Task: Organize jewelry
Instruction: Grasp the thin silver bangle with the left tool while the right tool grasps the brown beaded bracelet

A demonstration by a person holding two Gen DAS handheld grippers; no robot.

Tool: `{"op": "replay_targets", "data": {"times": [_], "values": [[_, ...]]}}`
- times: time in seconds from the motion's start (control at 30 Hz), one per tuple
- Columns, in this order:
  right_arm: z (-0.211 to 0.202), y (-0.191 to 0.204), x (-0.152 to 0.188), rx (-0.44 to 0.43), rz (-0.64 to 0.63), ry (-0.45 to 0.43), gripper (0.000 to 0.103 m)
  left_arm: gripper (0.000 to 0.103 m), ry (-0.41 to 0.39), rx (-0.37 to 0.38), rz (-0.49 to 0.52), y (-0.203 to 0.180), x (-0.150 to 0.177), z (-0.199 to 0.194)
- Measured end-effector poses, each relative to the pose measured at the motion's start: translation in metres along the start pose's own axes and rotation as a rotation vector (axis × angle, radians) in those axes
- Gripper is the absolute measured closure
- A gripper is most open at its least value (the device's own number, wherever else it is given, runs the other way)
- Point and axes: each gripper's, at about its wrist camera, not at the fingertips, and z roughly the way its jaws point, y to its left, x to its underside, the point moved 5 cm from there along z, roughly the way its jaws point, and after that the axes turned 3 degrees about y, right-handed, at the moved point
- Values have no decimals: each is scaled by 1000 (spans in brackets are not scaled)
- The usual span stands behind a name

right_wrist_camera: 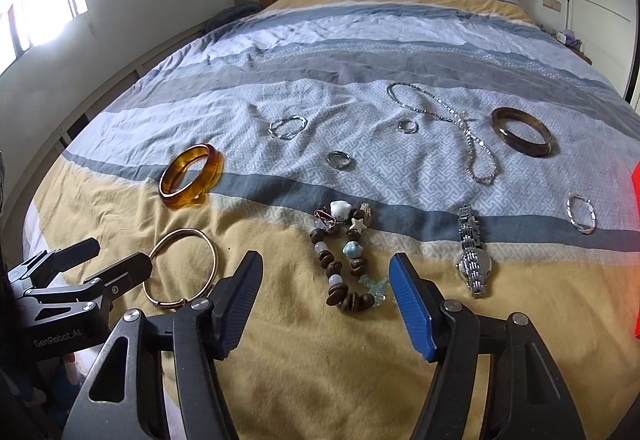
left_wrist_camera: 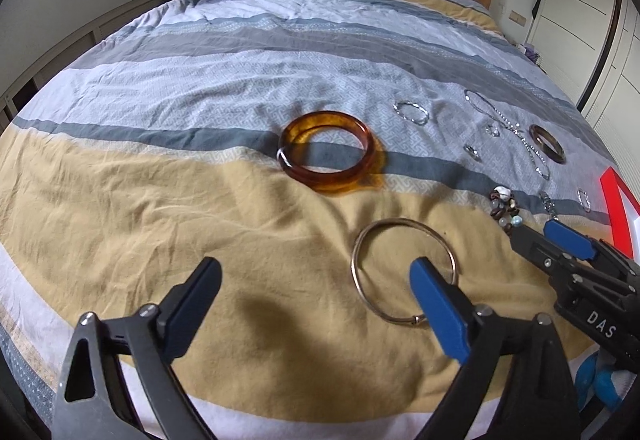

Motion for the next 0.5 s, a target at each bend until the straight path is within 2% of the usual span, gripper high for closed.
{"op": "replay_targets", "data": {"times": [0.07,0.23,0.4,0.5], "values": [[6,-1,-1,-2,5,9,39,21,13,4,4,-1,1,5],[23,-4,-1,3,17,49,44,34,45,22,7,-1,4,19],[38,-11,-1,12,44,65,46,38,67,30,18,-4,6,29],[44,-12,-2,11,46,65,50,45,70,38,28,-7,5,32]]}}
